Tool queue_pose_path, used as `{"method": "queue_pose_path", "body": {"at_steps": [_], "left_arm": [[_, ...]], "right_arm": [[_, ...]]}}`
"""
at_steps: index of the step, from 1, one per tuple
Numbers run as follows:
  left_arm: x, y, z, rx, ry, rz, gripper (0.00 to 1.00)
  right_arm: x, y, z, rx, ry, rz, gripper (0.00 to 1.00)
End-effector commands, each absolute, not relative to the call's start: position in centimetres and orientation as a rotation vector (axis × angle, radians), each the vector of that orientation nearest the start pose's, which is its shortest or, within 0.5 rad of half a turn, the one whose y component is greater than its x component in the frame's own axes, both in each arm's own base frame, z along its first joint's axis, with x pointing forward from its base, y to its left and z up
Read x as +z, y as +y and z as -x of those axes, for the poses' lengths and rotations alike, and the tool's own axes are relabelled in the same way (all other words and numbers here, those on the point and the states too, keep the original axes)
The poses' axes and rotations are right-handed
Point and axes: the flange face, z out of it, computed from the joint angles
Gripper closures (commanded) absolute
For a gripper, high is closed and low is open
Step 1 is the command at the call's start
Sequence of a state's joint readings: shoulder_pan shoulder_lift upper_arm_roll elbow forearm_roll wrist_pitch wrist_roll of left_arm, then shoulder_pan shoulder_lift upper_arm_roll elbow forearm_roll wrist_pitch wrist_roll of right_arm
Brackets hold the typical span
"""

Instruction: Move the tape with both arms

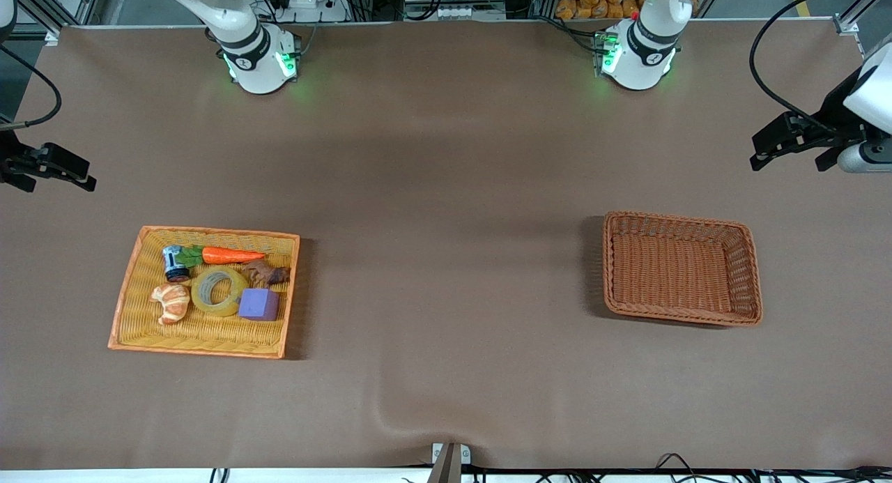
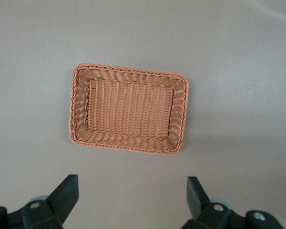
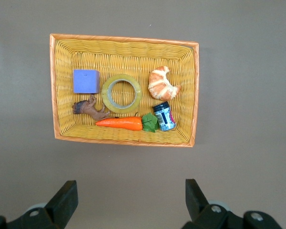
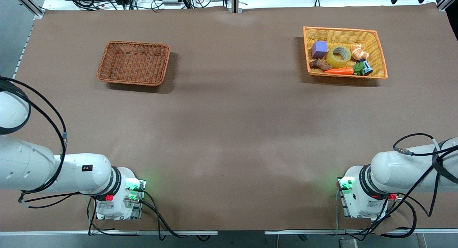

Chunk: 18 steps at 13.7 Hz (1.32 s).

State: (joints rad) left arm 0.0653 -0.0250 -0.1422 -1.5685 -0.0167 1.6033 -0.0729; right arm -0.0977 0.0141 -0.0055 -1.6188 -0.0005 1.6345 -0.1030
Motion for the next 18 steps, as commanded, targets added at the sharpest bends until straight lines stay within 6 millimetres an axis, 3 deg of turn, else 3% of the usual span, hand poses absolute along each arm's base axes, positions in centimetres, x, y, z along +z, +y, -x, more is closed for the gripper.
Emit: {"method": "queue_pose_path", "body": {"at_steps": [1,10,13,15,17,18], "left_arm": [[64.7,-4.3,-55.0,-0.081,0.034,3.152,0.00],[64.0,-4.1,-55.3,-0.061,0.039,3.158,0.00],[63.8,-4.0,-55.3,-0.052,0.037,3.159,0.00],[63.8,-3.9,-55.3,-0.052,0.032,3.161,0.00],[63.8,-3.9,-55.3,-0.051,0.034,3.165,0.00],[63.8,-3.8,-55.3,-0.051,0.032,3.165,0.00]], "right_arm": [[59.8,-6.0,-56.7,0.015,0.012,3.145,0.00],[59.0,-5.7,-56.8,0.041,0.007,3.143,0.00],[56.0,-5.6,-58.1,0.089,-0.006,3.140,0.00],[52.4,-5.7,-59.9,0.135,-0.039,3.139,0.00],[47.6,-2.0,-62.1,0.189,-0.178,3.122,0.00],[45.1,-1.3,-63.4,0.161,-0.203,3.123,0.00]]}}
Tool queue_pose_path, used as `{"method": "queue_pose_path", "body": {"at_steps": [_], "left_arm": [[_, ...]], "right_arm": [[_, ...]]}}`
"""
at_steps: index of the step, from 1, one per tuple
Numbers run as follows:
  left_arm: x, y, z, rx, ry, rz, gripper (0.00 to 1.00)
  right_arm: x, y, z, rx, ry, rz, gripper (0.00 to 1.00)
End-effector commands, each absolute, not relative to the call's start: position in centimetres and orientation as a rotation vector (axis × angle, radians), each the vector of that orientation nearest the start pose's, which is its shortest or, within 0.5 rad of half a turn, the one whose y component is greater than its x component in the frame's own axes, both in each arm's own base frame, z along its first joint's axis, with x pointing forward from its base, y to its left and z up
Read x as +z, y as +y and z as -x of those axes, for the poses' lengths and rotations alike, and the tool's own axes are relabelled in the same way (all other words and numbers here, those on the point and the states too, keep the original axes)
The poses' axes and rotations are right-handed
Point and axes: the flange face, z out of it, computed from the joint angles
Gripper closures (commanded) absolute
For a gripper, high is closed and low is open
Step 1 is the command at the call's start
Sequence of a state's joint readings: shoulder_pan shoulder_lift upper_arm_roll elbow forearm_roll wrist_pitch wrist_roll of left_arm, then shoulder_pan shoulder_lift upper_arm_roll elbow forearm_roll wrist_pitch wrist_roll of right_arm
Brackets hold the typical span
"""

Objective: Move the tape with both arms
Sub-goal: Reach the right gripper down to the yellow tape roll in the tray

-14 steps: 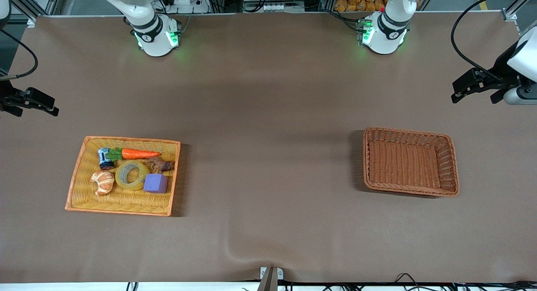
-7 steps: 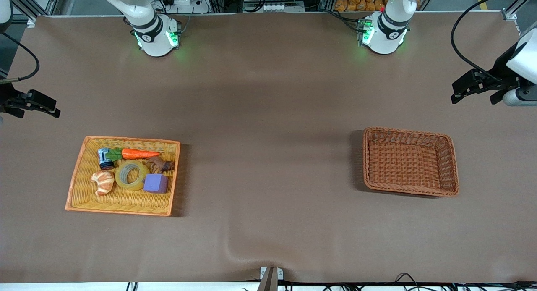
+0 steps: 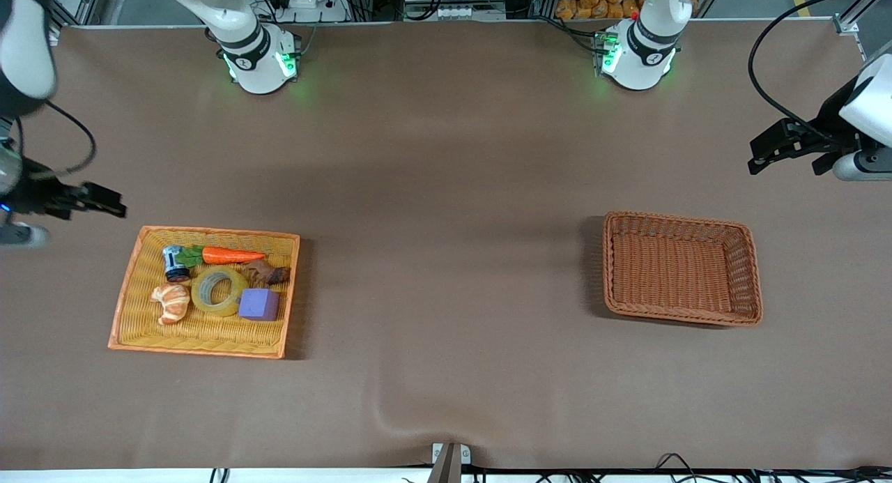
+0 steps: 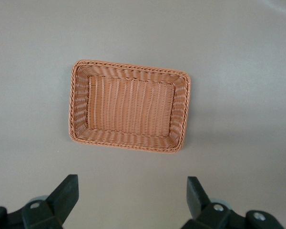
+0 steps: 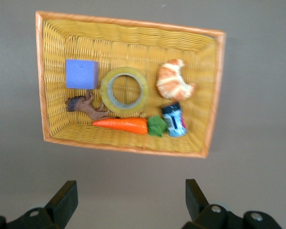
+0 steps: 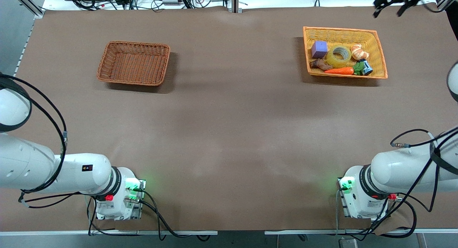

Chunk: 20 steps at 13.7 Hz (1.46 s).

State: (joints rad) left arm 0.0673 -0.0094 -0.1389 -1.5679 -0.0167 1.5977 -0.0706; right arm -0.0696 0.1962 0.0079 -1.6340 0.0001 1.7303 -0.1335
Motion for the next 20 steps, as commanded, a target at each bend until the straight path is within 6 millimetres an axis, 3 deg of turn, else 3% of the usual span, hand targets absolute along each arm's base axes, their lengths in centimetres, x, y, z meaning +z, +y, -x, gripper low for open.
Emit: {"method": "queue_pose_path", "body": {"at_steps": [1,5,7,9,15,17,20], "left_arm": [[63.8,-3.8,-55.3,-0.051,0.030,3.167,0.00],[63.7,-3.8,-55.3,-0.049,0.032,3.167,0.00],[63.6,-3.8,-55.3,-0.046,0.032,3.167,0.00],[63.6,-3.7,-55.4,-0.046,0.027,3.167,0.00],[63.6,-3.7,-55.4,-0.046,0.027,3.168,0.00],[63.6,-3.6,-55.4,-0.046,0.025,3.168,0.00],[63.6,-3.7,-55.4,-0.046,0.027,3.168,0.00]], "right_arm": [[42.0,-1.1,-64.1,0.158,-0.232,3.120,0.00],[30.1,-0.1,-63.8,0.102,-0.408,3.085,0.00],[26.0,1.0,-63.8,0.106,-0.520,3.057,0.00],[25.2,0.8,-63.8,0.101,-0.617,3.037,0.00],[23.0,1.3,-62.9,0.153,-0.544,3.007,0.00],[21.7,1.7,-62.9,0.158,-0.550,3.005,0.11],[19.8,1.4,-63.0,0.154,-0.540,3.008,0.44]]}}
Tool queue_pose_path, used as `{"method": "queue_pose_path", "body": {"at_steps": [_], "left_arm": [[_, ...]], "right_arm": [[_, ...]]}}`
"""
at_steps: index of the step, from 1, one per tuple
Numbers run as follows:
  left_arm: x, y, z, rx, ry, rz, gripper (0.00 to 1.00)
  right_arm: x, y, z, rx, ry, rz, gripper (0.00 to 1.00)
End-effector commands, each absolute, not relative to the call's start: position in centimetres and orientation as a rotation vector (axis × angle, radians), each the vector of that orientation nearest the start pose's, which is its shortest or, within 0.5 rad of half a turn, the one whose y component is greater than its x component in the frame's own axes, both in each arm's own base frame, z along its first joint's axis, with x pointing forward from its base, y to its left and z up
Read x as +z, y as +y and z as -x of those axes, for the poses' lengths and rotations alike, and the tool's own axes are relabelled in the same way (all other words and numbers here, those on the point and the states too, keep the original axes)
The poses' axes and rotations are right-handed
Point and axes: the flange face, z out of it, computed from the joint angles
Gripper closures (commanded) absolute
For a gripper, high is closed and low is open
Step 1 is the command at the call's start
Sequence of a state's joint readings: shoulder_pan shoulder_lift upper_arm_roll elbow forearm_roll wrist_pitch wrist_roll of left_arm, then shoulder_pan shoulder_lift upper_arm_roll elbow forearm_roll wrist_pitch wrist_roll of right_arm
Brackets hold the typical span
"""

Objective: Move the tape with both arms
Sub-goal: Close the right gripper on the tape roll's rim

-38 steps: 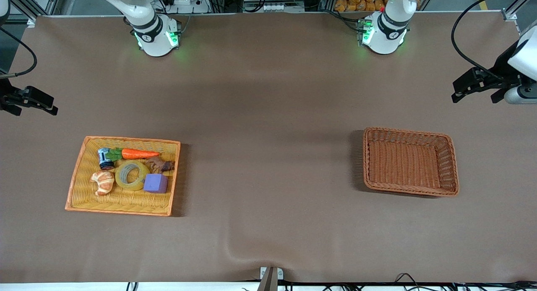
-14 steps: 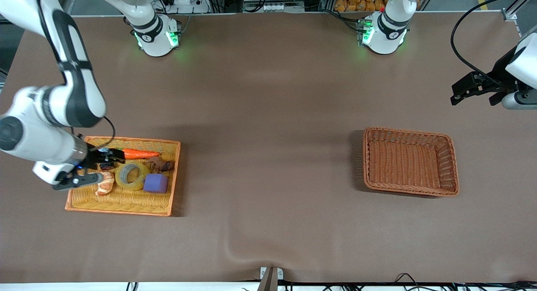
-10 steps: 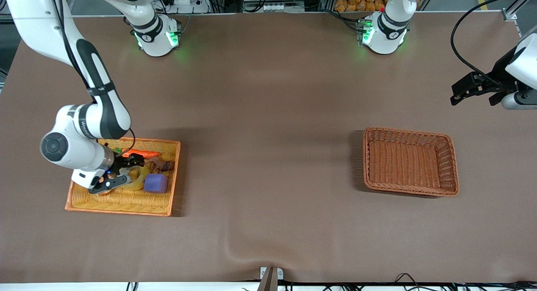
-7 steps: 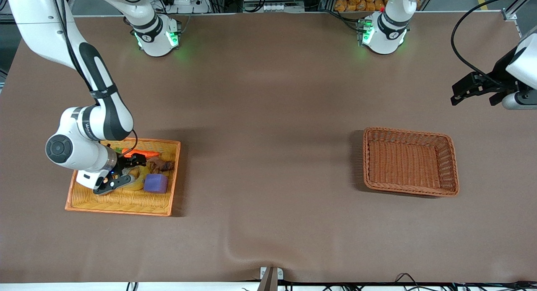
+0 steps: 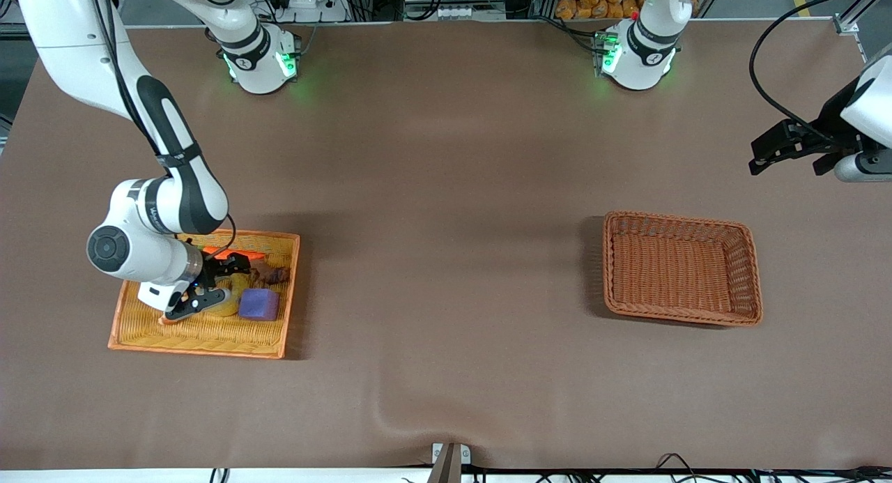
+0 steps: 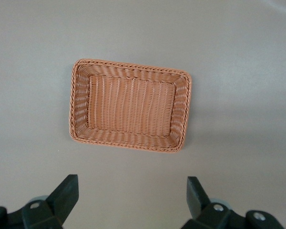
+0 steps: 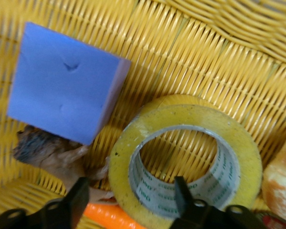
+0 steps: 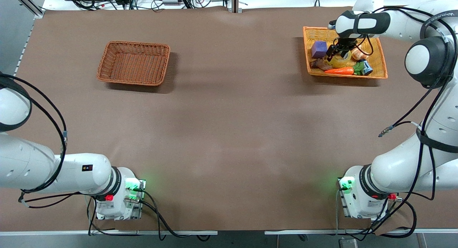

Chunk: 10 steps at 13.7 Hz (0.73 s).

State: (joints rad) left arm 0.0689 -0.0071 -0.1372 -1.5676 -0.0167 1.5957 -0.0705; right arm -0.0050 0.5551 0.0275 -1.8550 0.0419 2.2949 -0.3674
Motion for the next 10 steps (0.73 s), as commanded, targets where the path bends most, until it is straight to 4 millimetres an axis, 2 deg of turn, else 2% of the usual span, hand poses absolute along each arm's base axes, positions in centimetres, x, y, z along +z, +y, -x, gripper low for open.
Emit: {"method": "queue_pose_path", "body": {"at_steps": [1,2,4,5,8,9,10], "left_arm": [[63.5,-3.7,-55.4,-0.044,0.027,3.169,0.00],[63.2,-3.8,-55.6,-0.034,0.029,3.169,0.00],[63.1,-3.7,-55.6,-0.032,0.029,3.169,0.00],[63.2,-3.8,-55.6,-0.034,0.034,3.169,0.00],[63.2,-3.7,-55.6,-0.034,0.032,3.171,0.00],[63.2,-3.7,-55.6,-0.034,0.032,3.174,0.00],[63.2,-3.7,-55.6,-0.034,0.032,3.174,0.00]], "right_arm": [[20.2,1.9,-63.1,0.156,-0.552,3.006,0.67],[21.3,2.8,-63.3,0.146,-0.556,3.007,0.97],[24.7,4.4,-64.1,0.185,-0.500,3.021,1.00],[25.7,4.5,-64.5,0.218,-0.509,3.018,1.00],[26.2,4.2,-64.6,0.234,-0.532,3.019,1.00],[27.4,4.2,-65.0,0.208,-0.550,3.036,1.00],[29.4,4.3,-65.1,0.211,-0.568,3.047,1.00]]}}
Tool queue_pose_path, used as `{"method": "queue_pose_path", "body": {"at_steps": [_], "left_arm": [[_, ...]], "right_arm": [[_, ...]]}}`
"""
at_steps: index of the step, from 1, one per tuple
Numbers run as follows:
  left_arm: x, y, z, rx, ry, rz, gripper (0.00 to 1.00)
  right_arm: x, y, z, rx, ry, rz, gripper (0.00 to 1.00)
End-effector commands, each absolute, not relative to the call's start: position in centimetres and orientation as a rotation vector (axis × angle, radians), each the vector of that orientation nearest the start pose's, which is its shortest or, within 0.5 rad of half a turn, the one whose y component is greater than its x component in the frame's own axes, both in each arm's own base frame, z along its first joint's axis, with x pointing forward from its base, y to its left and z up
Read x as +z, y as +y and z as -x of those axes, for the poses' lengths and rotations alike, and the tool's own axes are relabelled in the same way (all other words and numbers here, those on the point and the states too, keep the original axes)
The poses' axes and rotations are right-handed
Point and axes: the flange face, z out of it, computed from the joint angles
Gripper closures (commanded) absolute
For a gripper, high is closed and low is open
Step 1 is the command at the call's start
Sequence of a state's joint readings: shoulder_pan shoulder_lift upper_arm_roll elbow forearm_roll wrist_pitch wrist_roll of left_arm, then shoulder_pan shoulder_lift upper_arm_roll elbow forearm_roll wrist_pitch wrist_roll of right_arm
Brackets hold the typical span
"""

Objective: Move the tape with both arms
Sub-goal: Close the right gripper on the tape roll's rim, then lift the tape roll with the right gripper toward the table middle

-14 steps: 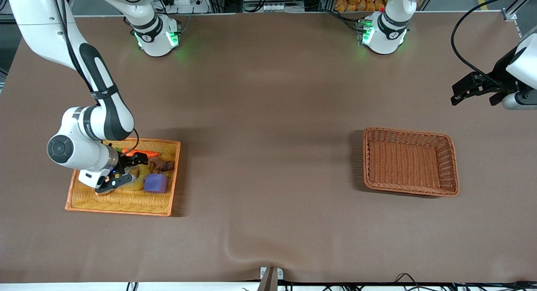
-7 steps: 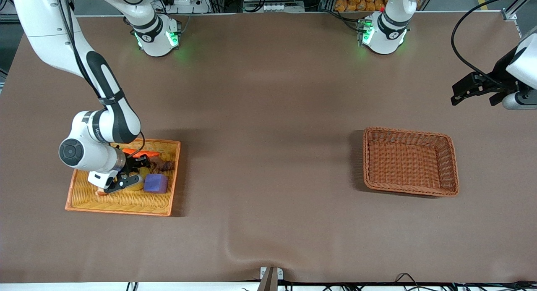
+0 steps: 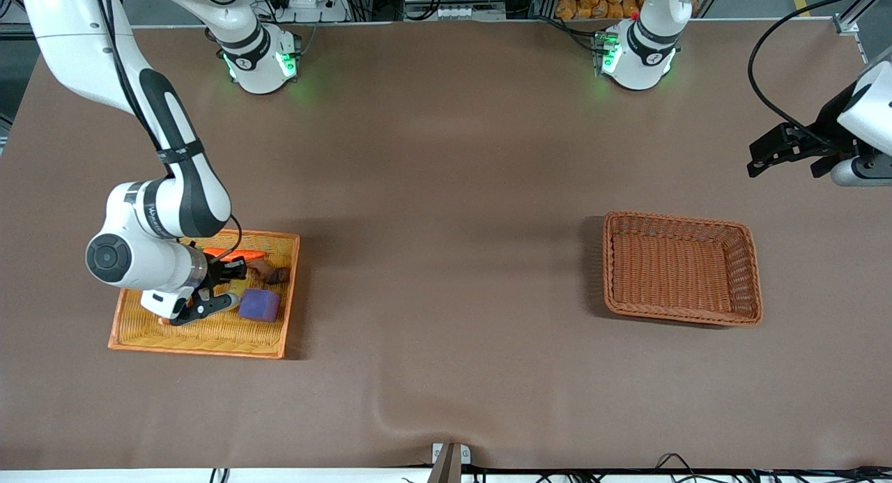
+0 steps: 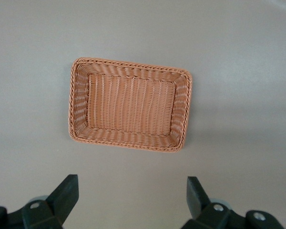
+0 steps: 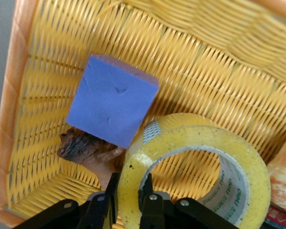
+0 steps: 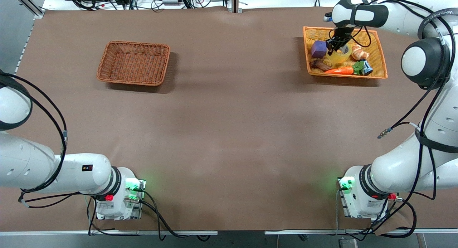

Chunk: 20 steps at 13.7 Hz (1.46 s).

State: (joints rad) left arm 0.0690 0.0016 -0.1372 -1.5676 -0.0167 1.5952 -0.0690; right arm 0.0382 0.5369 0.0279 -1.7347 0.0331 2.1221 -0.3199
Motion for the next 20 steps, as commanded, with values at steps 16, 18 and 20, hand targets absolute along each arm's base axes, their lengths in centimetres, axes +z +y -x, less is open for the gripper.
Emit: {"method": "queue_pose_path", "body": {"at_steps": [16,18,20], "left_arm": [[61.7,-3.9,-56.4,0.005,0.036,3.178,0.00],[61.1,-3.9,-56.6,0.024,0.036,3.178,0.00],[60.5,-4.3,-56.9,0.036,0.040,3.191,0.00]], "right_arm": [[28.6,50.3,-57.4,-0.007,0.183,2.964,1.00],[25.5,51.7,-56.5,-0.018,0.172,2.952,1.00],[21.8,53.4,-55.4,-0.064,0.193,2.924,1.00]]}}
